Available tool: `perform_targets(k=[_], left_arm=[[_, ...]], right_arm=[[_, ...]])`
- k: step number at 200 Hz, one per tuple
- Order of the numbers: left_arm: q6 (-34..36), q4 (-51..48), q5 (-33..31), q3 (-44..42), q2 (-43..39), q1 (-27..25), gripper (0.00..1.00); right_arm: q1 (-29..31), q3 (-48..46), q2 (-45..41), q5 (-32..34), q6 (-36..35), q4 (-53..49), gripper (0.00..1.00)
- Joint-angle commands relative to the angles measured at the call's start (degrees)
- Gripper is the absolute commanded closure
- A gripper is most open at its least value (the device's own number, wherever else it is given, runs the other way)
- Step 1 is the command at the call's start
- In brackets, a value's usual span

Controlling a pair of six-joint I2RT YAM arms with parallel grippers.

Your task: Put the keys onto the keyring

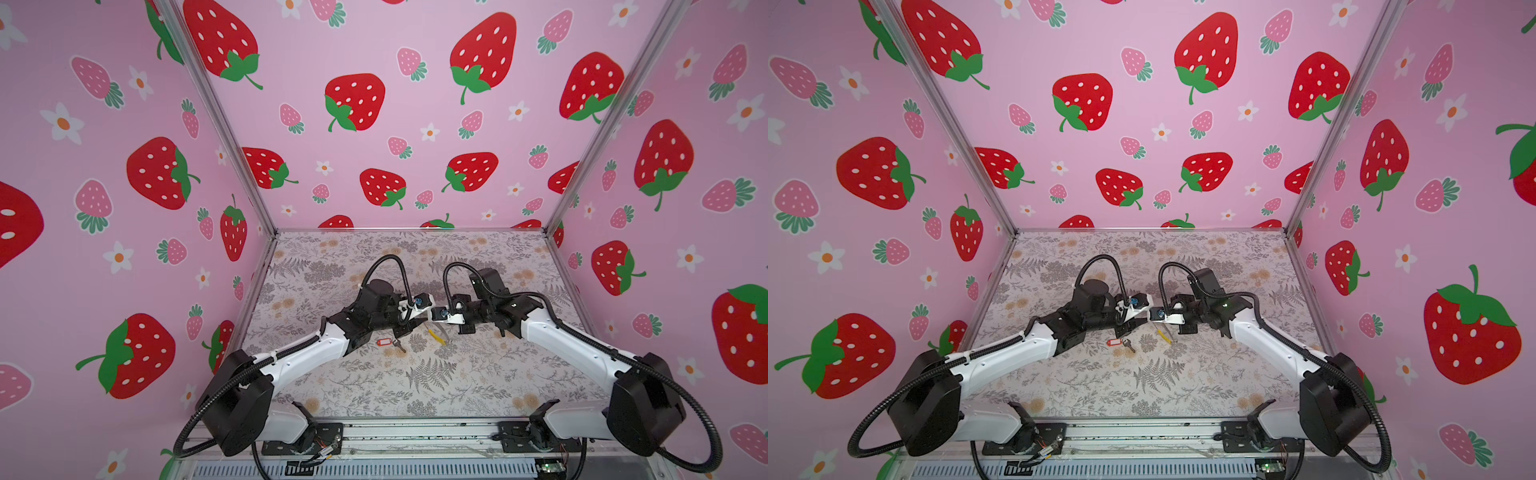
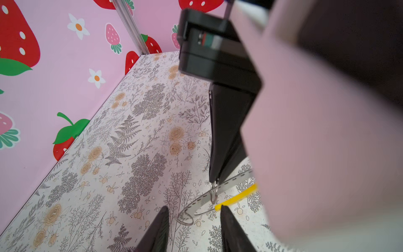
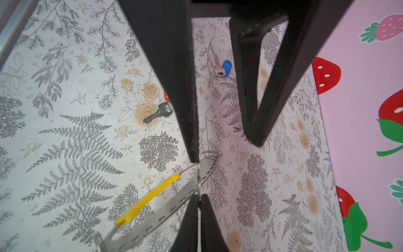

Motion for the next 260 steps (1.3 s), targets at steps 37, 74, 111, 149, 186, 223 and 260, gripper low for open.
perform_targets(k=[37, 74, 111, 149, 186, 223, 260], left_arm=[[2.23, 2.26, 3.94, -2.38, -1.96, -0.31, 0.62], [2.32, 2.75, 4.43, -3.74, -2.90, -0.31, 0.61], [1.39, 2.72, 4.59, -5.14, -3.90, -0.31, 0.61], [-0.31, 4.33, 4.10, -7.45, -5.35, -0.19, 0.62], [-1.28, 6.28, 2.35, -9.08, -5.83, -0.18, 0.61], [-1.60, 9.08, -1.44, -8.53, -4.96, -0.14, 0.61], [-1.71, 9.81, -0.35, -7.23, -3.68, -0.14, 0.67]], right_arm=[[0.23, 2.42, -2.00, -6.39, 2.89, 1.85, 0.92], [0.23, 2.49, -2.09, -6.65, 4.12, 2.19, 0.92], [0.19, 2.58, -2.23, -6.89, 4.52, 2.44, 0.93], [0.23, 2.45, -2.04, -7.79, 4.66, 3.11, 0.98], [0.23, 2.36, -2.18, -8.94, 4.49, 3.22, 0.98], [0.23, 2.45, -2.52, -9.62, 4.04, 3.01, 0.98], [0.32, 2.19, -3.05, -10.63, 4.27, 3.62, 0.98]])
